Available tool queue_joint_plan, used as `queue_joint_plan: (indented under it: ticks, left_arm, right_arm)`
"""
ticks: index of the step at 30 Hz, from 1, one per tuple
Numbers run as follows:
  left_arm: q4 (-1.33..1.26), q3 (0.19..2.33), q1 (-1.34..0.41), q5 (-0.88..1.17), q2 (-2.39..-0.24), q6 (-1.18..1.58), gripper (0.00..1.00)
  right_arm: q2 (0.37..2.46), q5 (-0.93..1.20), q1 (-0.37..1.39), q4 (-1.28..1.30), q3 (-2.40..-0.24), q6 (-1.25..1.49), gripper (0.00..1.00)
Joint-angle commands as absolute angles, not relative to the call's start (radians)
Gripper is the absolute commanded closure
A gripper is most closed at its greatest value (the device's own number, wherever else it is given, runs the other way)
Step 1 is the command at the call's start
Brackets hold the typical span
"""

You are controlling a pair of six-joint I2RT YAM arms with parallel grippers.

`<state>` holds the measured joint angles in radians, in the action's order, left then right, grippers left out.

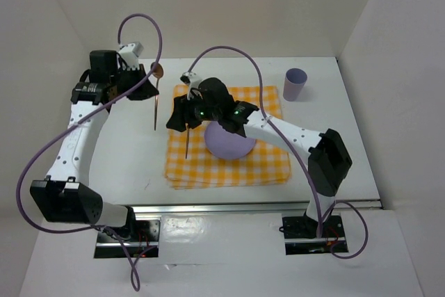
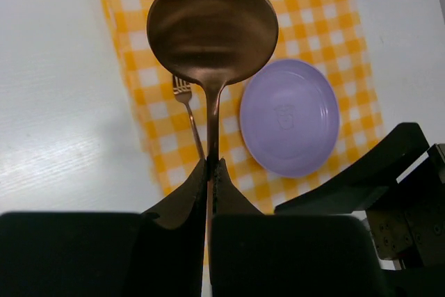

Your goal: Set the dinner table for one person

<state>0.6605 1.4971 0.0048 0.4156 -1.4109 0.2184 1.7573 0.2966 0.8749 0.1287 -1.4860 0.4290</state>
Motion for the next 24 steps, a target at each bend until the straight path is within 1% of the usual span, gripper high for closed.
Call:
queue_joint_plan:
  ticks: [1,3,4,7,15,19,20,21,22,24]
  left_arm:
    - [0.572,1.439,-0.026,0.393,-1.362,0.288,1.0]
    - [0.572,1.439,-0.026,0.393,-1.362,0.301,1.0]
    - [0.583,1.439,-0.035,0.393,-1.362,0.316,1.0]
    - [0.583,1.43,-0.047,0.413,-1.362,0.348,1.0]
    - [0.583,1.431,-0.048,0.413,-1.362,0.376,1.0]
    - [0.583,1.431,-0.057,0.422,-1.362,0.385,1.0]
    - [0.583,1.431,-0.057,0.422,-1.362,0.385,1.0]
    - [0.583,1.431,-0.057,0.422,-1.362,0.385,1.0]
    - [0.583,1.421,-0.057,0.431,-1.362,0.385,1.0]
    - [0.574,1.411,-0.057,0.431,-1.362,0.385,1.0]
  right_arm:
    - [1.753,0.383,0.894,-0.047,-1.554,0.422,0.4]
    - [1.753,0.355,0.894,-0.06,-1.543,0.44,0.42]
    - [1.753,0.336,0.903,-0.069,-1.543,0.451,0.45]
    - [1.764,0.318,0.904,-0.057,-1.543,0.474,0.49]
    - [1.853,0.307,0.904,-0.097,-1.569,0.561,0.52]
    - [1.885,0.278,0.904,-0.038,-1.629,0.571,0.58]
    - [1.885,0.267,0.904,-0.038,-1.629,0.571,0.58]
    - [1.885,0.267,0.904,-0.038,-1.629,0.571,0.62]
    - [1.885,0.267,0.904,-0.038,-1.629,0.571,0.62]
    - [1.896,0.258,0.904,-0.049,-1.629,0.571,0.76]
